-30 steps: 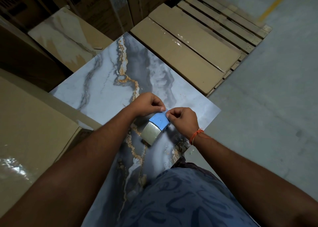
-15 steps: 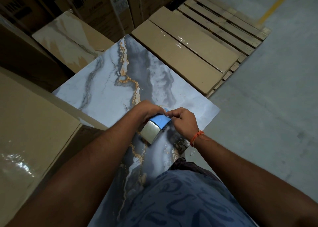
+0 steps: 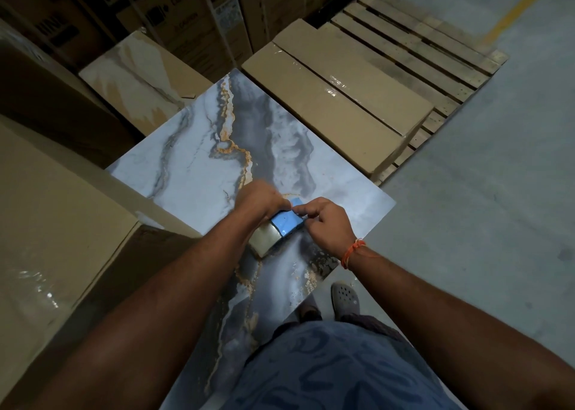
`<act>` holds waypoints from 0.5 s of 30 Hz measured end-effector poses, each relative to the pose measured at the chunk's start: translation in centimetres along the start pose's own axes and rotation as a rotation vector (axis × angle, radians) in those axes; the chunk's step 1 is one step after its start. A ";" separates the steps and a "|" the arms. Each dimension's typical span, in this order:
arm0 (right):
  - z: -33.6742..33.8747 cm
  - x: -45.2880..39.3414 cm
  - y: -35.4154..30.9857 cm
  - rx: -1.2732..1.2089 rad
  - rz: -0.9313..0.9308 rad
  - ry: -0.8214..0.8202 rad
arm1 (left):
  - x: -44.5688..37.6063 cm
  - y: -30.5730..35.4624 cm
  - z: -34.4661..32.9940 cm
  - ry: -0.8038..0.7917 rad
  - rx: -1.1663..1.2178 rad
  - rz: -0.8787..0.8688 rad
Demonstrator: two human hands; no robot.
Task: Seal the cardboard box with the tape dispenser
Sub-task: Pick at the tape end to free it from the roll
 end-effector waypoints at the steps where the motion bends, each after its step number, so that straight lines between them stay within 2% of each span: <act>1: 0.2 0.1 0.0 -0.011 -0.002 -0.008 | 0.3 -0.1 -0.1 0.017 -0.001 0.018; 11: 1.0 0.6 -0.2 0.016 0.080 -0.086 | 2.7 -0.9 -1.4 0.195 0.184 0.140; 15: 0.8 0.7 -1.0 0.014 0.149 -0.114 | 3.5 -1.0 -0.7 0.287 0.190 0.161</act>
Point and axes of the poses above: each hand's wrist, its own x-axis away from the middle knuckle, its own z-axis out of the back of the hand, y = z × x, the point moved 7 cm from there along -x, towards the middle knuckle, and after that the axes turned 12 degrees about -x, right-handed, at the moved point
